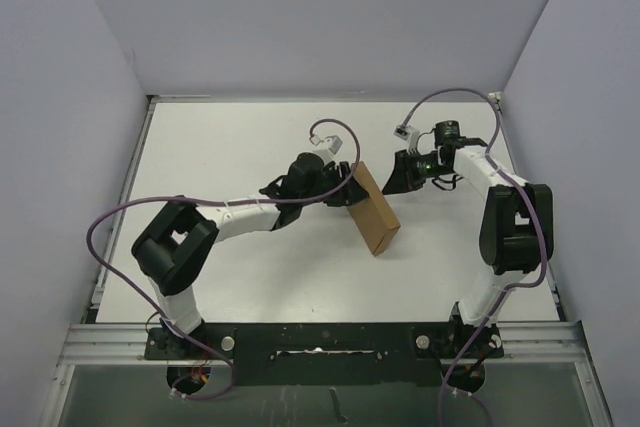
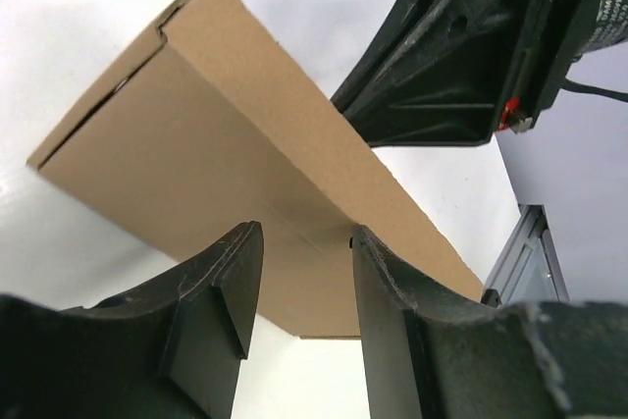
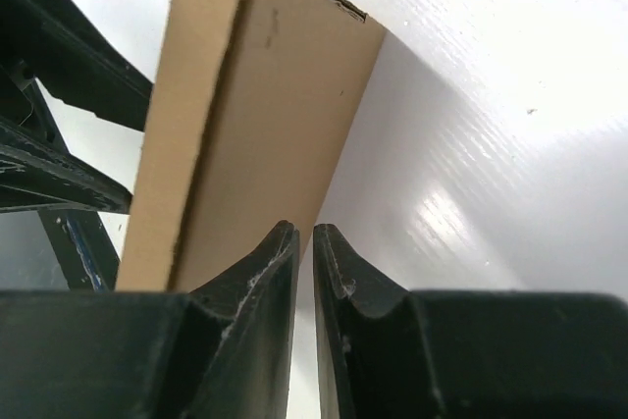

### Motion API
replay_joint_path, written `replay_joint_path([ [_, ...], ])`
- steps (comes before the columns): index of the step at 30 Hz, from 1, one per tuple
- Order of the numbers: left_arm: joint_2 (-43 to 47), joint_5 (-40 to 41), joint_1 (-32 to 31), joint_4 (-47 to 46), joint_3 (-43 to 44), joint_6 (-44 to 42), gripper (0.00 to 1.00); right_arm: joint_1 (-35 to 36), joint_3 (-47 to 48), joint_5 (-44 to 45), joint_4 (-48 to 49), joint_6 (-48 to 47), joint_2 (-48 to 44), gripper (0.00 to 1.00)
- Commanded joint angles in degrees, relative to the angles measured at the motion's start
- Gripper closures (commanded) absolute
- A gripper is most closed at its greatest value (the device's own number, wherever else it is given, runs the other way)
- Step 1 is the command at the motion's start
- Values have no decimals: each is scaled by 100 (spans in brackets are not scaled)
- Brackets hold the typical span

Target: Fold the paper box

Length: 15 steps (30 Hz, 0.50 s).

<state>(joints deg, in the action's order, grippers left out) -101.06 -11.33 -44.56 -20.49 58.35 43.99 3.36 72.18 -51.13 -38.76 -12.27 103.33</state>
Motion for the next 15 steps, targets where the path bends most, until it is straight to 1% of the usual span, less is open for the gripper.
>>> replay_joint_path([
  [1, -457, -220, -27, 245, 810, -326, 60, -145, 168, 120, 23, -172, -232, 85],
  [5, -963, -435, -27, 488, 1503, -402, 60, -381, 141, 354, 62, -276, -497, 85],
  [9, -1419, -652, 3, 897, 2294, -502, 60, -560, 50, 1194, 187, -575, -775, 84],
  [12, -1414, -658, 48, 1211, 2614, -698, 60, -737, -10, 1563, 296, -710, -947, 84],
  [15, -1121, -463, 93, 1465, 2588, -966, 59, -898, -107, 1622, 361, -779, -943, 84],
])
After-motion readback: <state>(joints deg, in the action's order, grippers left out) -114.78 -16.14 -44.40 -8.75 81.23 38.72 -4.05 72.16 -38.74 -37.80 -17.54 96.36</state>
